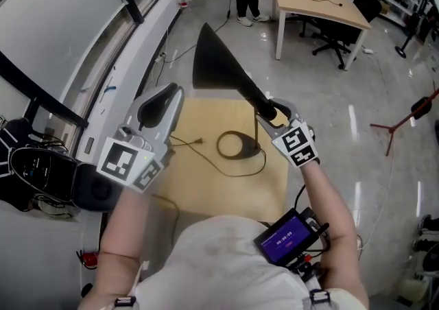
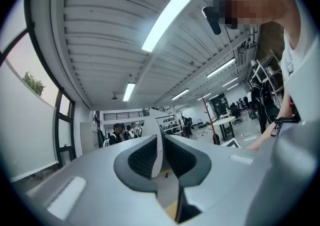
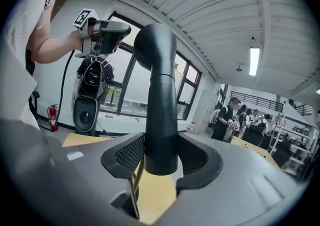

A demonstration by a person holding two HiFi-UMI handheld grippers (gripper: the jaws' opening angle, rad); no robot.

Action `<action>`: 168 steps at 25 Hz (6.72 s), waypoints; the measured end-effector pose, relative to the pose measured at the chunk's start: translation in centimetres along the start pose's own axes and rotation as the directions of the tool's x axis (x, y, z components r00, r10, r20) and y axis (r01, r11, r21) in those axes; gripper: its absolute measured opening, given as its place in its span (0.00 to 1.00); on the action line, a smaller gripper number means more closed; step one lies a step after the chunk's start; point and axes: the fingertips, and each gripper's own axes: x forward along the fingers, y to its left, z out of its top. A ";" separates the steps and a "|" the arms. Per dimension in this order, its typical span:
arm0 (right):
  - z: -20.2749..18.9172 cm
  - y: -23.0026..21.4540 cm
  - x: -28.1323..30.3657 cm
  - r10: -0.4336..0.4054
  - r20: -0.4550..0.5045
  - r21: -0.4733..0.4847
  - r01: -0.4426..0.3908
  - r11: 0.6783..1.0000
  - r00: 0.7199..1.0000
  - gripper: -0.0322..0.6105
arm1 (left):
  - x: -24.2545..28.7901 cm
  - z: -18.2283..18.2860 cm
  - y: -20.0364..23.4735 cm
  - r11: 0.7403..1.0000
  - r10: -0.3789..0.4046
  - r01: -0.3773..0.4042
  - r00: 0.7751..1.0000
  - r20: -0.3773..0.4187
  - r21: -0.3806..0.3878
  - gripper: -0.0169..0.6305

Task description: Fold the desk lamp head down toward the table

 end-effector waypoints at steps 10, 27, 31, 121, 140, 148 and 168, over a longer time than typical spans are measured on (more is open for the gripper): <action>-0.6 0.4 0.1 -0.006 -0.010 -0.009 0.006 1.000 1.000 0.39 | 3.0 2.6 -0.1 0.996 -0.074 0.074 0.997 -0.006 0.050 0.16; -0.8 0.8 -0.2 -0.003 -0.009 -0.016 0.003 1.000 1.000 0.39 | 10.7 2.4 -1.1 0.984 -0.102 0.123 0.983 -0.155 0.132 0.40; -0.7 0.3 0.1 -0.007 -0.007 -0.015 0.007 1.000 1.000 0.39 | 11.8 2.0 -0.5 0.982 -0.068 0.100 0.979 -0.192 0.161 0.40; 1.8 0.7 -2.9 -0.047 -0.274 -0.461 -0.088 0.883 0.960 0.39 | 2.5 -12.3 9.3 0.922 0.093 -0.127 0.990 -0.110 -0.366 0.31; 2.2 0.6 -3.1 -0.079 -0.328 -0.531 -0.114 0.840 0.941 0.39 | 0.4 -12.9 8.8 0.892 0.096 -0.140 0.988 -0.121 -0.431 0.31; 2.8 0.1 -2.8 -0.096 -0.335 -0.564 -0.117 0.818 0.937 0.39 | 0.1 -14.2 9.0 0.884 0.104 -0.151 0.986 -0.129 -0.442 0.32; 3.7 -1.0 -2.4 -0.160 -0.386 -0.654 -0.147 0.742 0.909 0.40 | 0.3 -18.9 9.1 0.823 0.081 -0.157 0.983 -0.162 -0.546 0.33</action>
